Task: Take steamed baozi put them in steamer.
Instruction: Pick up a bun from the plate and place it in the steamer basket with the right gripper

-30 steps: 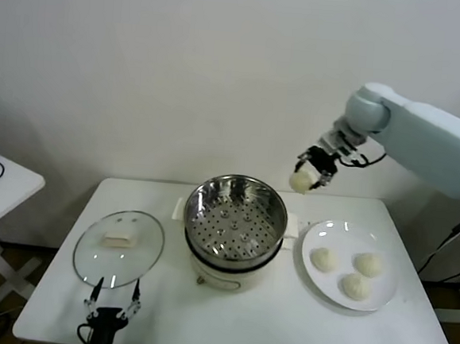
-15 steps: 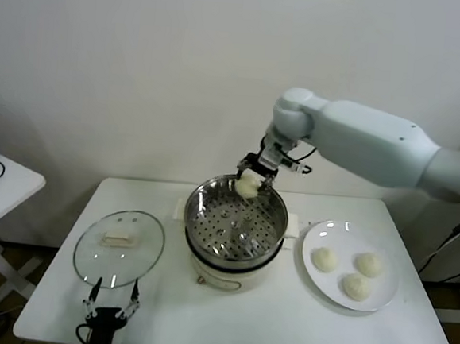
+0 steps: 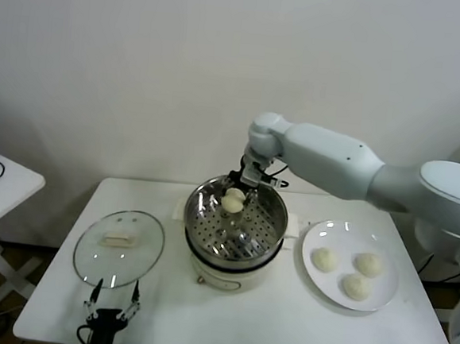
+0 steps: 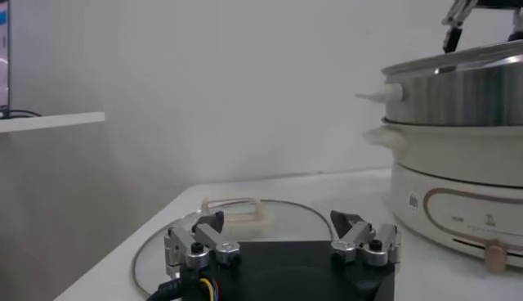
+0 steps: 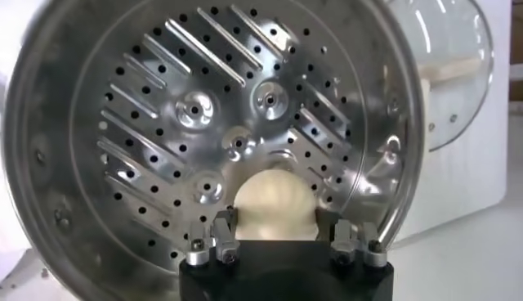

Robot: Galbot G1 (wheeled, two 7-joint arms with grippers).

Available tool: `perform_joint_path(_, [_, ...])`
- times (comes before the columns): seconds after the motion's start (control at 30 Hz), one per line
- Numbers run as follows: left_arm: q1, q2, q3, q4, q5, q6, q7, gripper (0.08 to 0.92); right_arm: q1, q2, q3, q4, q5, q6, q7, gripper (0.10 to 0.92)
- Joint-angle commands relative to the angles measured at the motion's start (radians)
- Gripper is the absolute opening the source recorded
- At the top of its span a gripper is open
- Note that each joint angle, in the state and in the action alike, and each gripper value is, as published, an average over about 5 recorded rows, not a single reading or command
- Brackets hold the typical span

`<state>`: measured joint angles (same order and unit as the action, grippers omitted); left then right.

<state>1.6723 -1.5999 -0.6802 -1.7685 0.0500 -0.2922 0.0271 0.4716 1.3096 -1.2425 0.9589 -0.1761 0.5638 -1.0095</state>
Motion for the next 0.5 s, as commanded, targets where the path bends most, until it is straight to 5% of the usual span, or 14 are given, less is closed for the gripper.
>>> perform_joint_path(0.03, [0.000, -0.001, 0.000, 0.002, 0.000, -0.001, -0.001, 0.823, -0.034, 0.030, 0.007, -0.103, -0.025, 0.031, -0.003, 0.645])
perform_joint_path(0.5, [-0.008, 0.001, -0.003, 0.010, -0.012, -0.003, -0.002, 0.823, -0.012, 0.028, 0.001, -0.105, 0.080, 0.032, -0.020, 0.706])
